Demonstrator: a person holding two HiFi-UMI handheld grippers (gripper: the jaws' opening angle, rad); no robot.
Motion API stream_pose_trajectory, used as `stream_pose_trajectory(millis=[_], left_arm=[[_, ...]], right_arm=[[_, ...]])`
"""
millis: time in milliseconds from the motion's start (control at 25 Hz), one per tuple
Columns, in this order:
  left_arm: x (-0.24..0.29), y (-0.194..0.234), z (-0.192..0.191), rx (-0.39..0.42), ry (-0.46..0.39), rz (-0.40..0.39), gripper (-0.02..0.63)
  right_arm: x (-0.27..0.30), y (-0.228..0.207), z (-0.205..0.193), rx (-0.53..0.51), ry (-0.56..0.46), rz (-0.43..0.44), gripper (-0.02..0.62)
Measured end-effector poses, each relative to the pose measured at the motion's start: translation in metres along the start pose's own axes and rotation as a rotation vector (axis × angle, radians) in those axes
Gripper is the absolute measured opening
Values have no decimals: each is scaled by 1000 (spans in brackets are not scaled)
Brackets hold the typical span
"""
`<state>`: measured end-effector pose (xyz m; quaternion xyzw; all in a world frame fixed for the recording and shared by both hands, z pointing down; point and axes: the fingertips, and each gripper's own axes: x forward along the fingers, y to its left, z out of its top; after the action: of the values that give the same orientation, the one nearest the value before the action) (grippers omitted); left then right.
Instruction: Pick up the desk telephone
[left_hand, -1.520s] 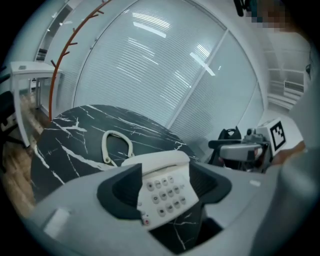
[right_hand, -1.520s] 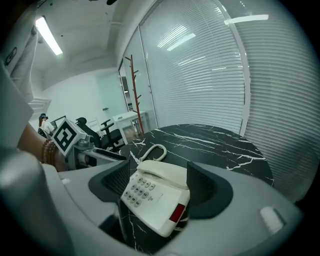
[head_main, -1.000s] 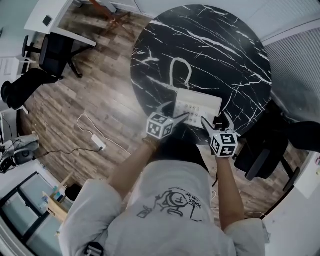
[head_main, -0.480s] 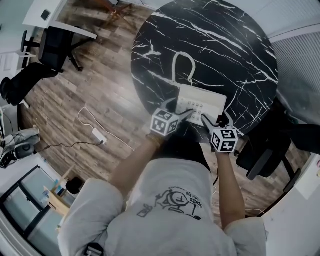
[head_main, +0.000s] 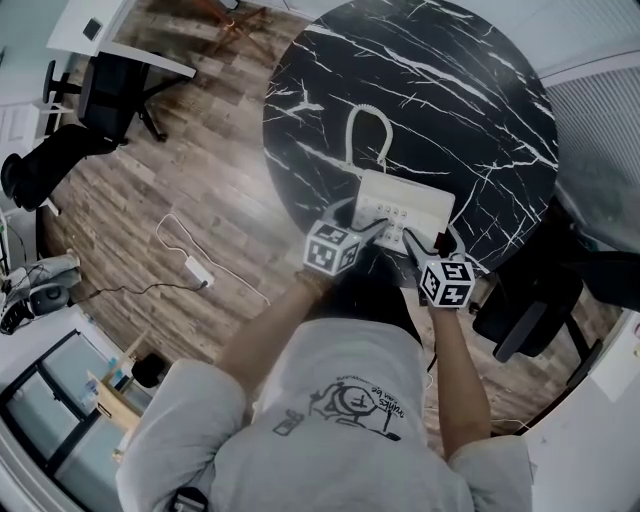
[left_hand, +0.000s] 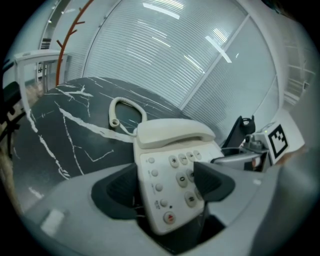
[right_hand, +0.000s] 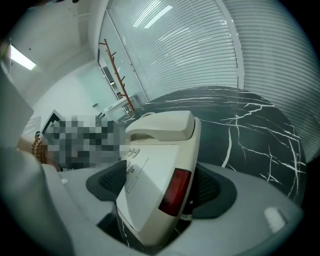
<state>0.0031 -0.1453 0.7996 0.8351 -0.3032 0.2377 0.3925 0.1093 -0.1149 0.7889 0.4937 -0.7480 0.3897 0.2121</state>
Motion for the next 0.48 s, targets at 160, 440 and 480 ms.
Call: stream_pose_trajectory(millis=[160,440,480], left_arm=[[-3,-3,-1,20,-3,22,354],[-20,-14,12,45,-36,47,353],[-24,-17,17,51,-48,52,353]], right_arm=[[-2,2,0,2,-6,-12,399],[-17,10,11,18,-34,-14,394],[-20,13,15,25,-45,-13,394]])
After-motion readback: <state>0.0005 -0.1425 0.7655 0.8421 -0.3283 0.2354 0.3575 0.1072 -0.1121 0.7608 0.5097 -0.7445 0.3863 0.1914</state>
